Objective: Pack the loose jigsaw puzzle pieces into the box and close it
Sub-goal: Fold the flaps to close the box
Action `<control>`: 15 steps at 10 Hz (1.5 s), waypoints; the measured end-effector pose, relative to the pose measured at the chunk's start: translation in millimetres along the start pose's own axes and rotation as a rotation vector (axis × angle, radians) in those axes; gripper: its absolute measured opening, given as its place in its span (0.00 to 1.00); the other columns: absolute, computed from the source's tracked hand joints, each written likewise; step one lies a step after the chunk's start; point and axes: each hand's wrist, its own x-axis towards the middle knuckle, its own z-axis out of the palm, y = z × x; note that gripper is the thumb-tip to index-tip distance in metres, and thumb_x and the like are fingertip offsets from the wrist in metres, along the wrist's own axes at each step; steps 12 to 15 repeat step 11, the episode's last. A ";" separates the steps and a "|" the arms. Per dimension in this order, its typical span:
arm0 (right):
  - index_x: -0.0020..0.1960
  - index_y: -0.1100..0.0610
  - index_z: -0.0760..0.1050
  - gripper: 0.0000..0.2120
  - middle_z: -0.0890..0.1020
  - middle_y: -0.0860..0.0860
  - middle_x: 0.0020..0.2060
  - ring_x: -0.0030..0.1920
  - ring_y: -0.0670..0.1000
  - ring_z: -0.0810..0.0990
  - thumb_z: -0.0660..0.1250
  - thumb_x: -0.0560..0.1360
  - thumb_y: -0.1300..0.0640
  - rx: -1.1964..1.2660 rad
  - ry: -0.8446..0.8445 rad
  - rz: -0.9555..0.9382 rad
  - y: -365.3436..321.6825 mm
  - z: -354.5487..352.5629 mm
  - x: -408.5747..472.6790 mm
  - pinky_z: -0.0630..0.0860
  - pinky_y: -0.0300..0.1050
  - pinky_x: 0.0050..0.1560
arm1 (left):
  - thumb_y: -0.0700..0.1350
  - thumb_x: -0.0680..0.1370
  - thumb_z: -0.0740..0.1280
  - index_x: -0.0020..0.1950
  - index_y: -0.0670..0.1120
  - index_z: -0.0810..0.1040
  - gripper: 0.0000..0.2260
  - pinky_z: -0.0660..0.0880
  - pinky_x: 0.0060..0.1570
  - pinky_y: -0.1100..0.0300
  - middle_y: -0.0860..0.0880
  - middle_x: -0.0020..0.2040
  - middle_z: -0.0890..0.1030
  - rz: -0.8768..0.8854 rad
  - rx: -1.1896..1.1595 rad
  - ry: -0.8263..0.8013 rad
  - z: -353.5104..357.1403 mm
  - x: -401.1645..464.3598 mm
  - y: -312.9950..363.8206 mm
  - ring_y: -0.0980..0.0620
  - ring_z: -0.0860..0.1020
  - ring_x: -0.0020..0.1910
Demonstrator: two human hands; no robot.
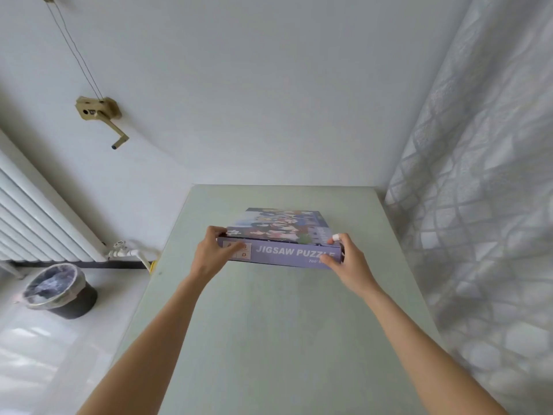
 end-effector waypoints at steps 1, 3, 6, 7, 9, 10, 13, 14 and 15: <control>0.61 0.58 0.68 0.21 0.74 0.51 0.60 0.57 0.47 0.73 0.71 0.71 0.60 -0.105 -0.103 0.035 21.8 15.7 -20.1 0.64 0.37 0.52 | 0.55 0.71 0.70 0.61 0.47 0.70 0.23 0.73 0.48 0.56 0.47 0.60 0.78 -0.067 -0.013 -0.017 12.8 -17.7 -20.8 0.48 0.77 0.51; 0.72 0.58 0.58 0.33 0.68 0.55 0.69 0.68 0.56 0.68 0.70 0.72 0.63 -0.297 -0.212 0.181 56.5 32.1 -39.4 0.66 0.45 0.60 | 0.50 0.74 0.68 0.66 0.48 0.66 0.23 0.71 0.43 0.59 0.47 0.58 0.80 -0.146 0.122 -0.113 44.0 -38.7 -52.8 0.47 0.78 0.51; 0.73 0.58 0.57 0.33 0.69 0.57 0.68 0.64 0.59 0.71 0.69 0.73 0.58 -0.484 -0.297 0.225 100.6 59.6 -61.2 0.69 0.49 0.58 | 0.45 0.69 0.74 0.68 0.48 0.65 0.31 0.75 0.52 0.52 0.45 0.57 0.79 -0.240 0.234 -0.174 83.9 -53.6 -101.4 0.44 0.77 0.53; 0.73 0.59 0.58 0.31 0.68 0.57 0.68 0.65 0.58 0.70 0.68 0.74 0.56 -0.543 -0.313 0.183 105.8 59.8 -60.9 0.69 0.49 0.58 | 0.45 0.68 0.75 0.68 0.47 0.65 0.32 0.74 0.53 0.53 0.45 0.59 0.78 -0.226 0.267 -0.165 88.5 -50.6 -107.5 0.44 0.77 0.55; 0.74 0.61 0.53 0.37 0.67 0.57 0.69 0.67 0.58 0.67 0.68 0.74 0.50 -0.652 -0.365 0.195 106.8 55.7 -53.0 0.68 0.51 0.61 | 0.47 0.68 0.76 0.70 0.45 0.66 0.34 0.69 0.58 0.54 0.43 0.63 0.75 -0.165 0.387 -0.154 95.4 -48.2 -114.9 0.43 0.73 0.62; 0.74 0.58 0.53 0.35 0.67 0.57 0.68 0.66 0.60 0.66 0.68 0.74 0.52 -0.691 -0.392 0.206 96.6 52.8 -50.8 0.68 0.52 0.61 | 0.48 0.70 0.74 0.70 0.47 0.66 0.31 0.69 0.56 0.55 0.45 0.63 0.75 -0.166 0.402 -0.162 92.0 -51.6 -108.6 0.44 0.73 0.61; 0.71 0.56 0.61 0.28 0.67 0.54 0.68 0.67 0.58 0.65 0.66 0.74 0.54 -0.643 -0.255 0.136 86.7 52.6 -48.8 0.63 0.55 0.66 | 0.49 0.73 0.70 0.69 0.47 0.67 0.26 0.70 0.58 0.53 0.45 0.64 0.74 -0.141 0.304 -0.051 88.2 -52.5 -101.5 0.45 0.73 0.61; 0.71 0.56 0.61 0.28 0.67 0.54 0.68 0.67 0.58 0.65 0.66 0.74 0.54 -0.643 -0.255 0.136 86.7 52.6 -48.8 0.63 0.55 0.66 | 0.49 0.73 0.70 0.69 0.47 0.67 0.26 0.70 0.58 0.53 0.45 0.64 0.74 -0.141 0.304 -0.051 88.2 -52.5 -101.5 0.45 0.73 0.61; 0.71 0.56 0.61 0.28 0.67 0.54 0.68 0.67 0.58 0.65 0.66 0.74 0.54 -0.643 -0.255 0.136 86.7 52.6 -48.8 0.63 0.55 0.66 | 0.49 0.73 0.70 0.69 0.47 0.67 0.26 0.70 0.58 0.53 0.45 0.64 0.74 -0.141 0.304 -0.051 88.2 -52.5 -101.5 0.45 0.73 0.61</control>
